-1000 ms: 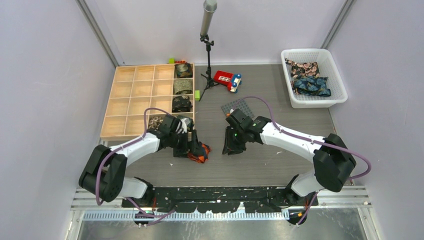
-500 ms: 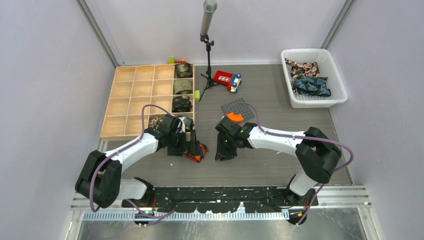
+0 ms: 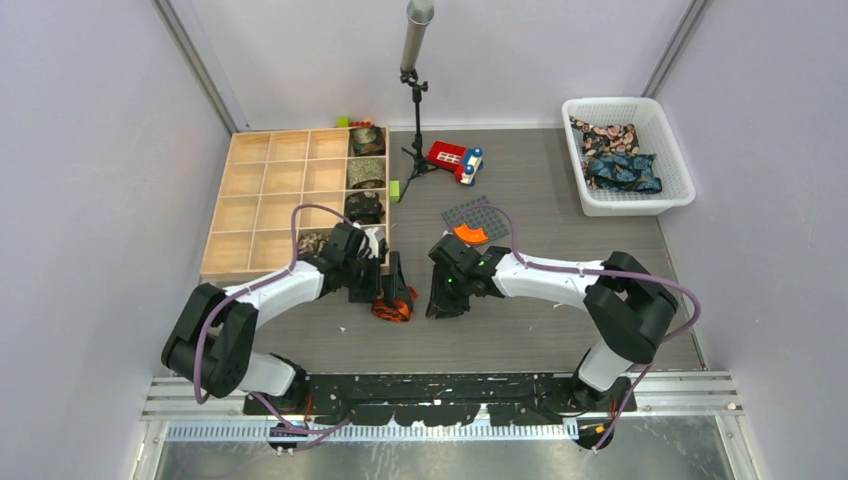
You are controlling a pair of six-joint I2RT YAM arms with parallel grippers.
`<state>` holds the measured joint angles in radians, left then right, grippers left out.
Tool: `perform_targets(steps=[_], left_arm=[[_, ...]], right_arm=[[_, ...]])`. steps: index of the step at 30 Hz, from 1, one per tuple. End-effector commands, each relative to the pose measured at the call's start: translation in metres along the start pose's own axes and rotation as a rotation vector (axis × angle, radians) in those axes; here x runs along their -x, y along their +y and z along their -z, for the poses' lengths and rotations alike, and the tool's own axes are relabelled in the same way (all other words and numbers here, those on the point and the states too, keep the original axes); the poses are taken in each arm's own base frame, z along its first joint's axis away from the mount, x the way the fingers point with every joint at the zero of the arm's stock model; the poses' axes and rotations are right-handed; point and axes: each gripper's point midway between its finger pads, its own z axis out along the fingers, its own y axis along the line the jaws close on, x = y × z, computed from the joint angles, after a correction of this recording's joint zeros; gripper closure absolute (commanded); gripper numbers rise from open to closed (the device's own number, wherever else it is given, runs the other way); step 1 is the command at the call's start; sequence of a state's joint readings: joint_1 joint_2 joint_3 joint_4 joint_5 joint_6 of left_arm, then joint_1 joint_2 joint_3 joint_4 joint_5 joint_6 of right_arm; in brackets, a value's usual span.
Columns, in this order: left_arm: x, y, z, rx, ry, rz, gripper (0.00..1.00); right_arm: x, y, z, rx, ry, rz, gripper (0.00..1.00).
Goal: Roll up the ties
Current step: Pick up the tie at the center of the board.
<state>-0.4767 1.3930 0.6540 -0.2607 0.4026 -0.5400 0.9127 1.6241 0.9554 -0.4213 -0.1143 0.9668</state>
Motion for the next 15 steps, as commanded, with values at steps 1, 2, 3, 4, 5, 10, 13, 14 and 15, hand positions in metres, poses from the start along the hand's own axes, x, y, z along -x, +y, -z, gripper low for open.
perform_targets(steps=[1,2,3,4,5,10,13,14,15], left_arm=[[-0.013,0.003,-0.011,-0.015,0.014,0.045,0.04],[-0.016,0.003,-0.011,-0.014,0.014,0.052,0.05],[-0.018,0.003,-0.011,-0.011,0.013,0.057,0.05],[-0.021,0.002,-0.011,-0.012,0.009,0.06,0.05],[-0.024,0.0,-0.01,-0.011,0.006,0.06,0.05],[-0.036,0.0,-0.003,0.008,-0.001,0.059,0.05],[-0.042,0.003,0.003,0.021,-0.004,0.054,0.04],[-0.043,0.004,0.004,0.019,-0.007,0.056,0.04],[-0.045,0.003,0.005,0.011,-0.007,0.06,0.04]], right_arm=[[0.008,0.01,-0.009,0.024,-0.029,-0.007,0.7],[0.008,0.012,-0.01,0.03,-0.029,-0.009,0.7],[0.009,0.013,-0.012,0.032,-0.03,-0.011,0.7],[0.01,0.013,-0.013,0.032,-0.034,-0.015,0.7],[0.012,0.014,-0.015,0.033,-0.038,-0.018,0.71],[0.014,0.018,-0.023,0.035,-0.037,-0.021,0.72],[0.011,0.02,-0.028,0.034,-0.031,-0.021,0.73],[0.009,0.02,-0.03,0.034,-0.027,-0.02,0.73],[0.009,0.021,-0.032,0.037,-0.025,-0.021,0.73]])
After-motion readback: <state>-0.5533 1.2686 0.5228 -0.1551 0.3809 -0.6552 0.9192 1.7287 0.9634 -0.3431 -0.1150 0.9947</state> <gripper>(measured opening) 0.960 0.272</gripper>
